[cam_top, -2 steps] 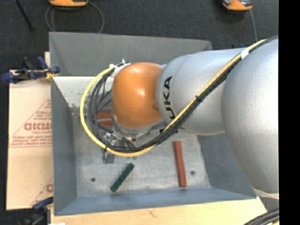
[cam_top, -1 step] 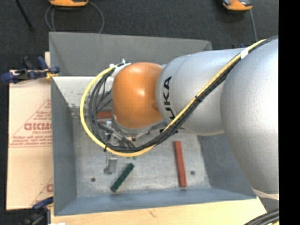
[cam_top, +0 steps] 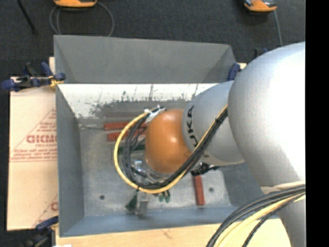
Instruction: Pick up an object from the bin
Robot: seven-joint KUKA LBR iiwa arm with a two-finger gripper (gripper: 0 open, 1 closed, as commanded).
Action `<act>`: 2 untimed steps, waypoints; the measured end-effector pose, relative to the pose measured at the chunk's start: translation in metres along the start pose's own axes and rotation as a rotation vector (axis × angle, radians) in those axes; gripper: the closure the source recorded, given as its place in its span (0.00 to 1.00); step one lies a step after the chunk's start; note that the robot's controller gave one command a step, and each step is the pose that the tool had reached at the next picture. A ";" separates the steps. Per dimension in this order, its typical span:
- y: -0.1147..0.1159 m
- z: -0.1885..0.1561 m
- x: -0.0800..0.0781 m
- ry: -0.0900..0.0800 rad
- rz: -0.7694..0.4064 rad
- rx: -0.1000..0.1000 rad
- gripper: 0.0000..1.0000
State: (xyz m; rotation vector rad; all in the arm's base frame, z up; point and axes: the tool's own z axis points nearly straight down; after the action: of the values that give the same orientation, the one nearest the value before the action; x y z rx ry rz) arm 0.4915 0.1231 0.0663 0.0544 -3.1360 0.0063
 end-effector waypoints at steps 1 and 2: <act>0.004 -0.004 -0.002 -0.007 -0.001 -0.006 1.00; 0.007 -0.130 -0.001 -0.015 -0.005 -0.006 1.00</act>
Offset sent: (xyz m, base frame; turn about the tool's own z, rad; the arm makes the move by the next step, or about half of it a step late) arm 0.0000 0.0000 0.0000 0.0000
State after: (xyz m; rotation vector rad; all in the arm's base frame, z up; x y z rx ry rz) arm 0.4932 0.1310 0.1961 0.0626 -3.1509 -0.0032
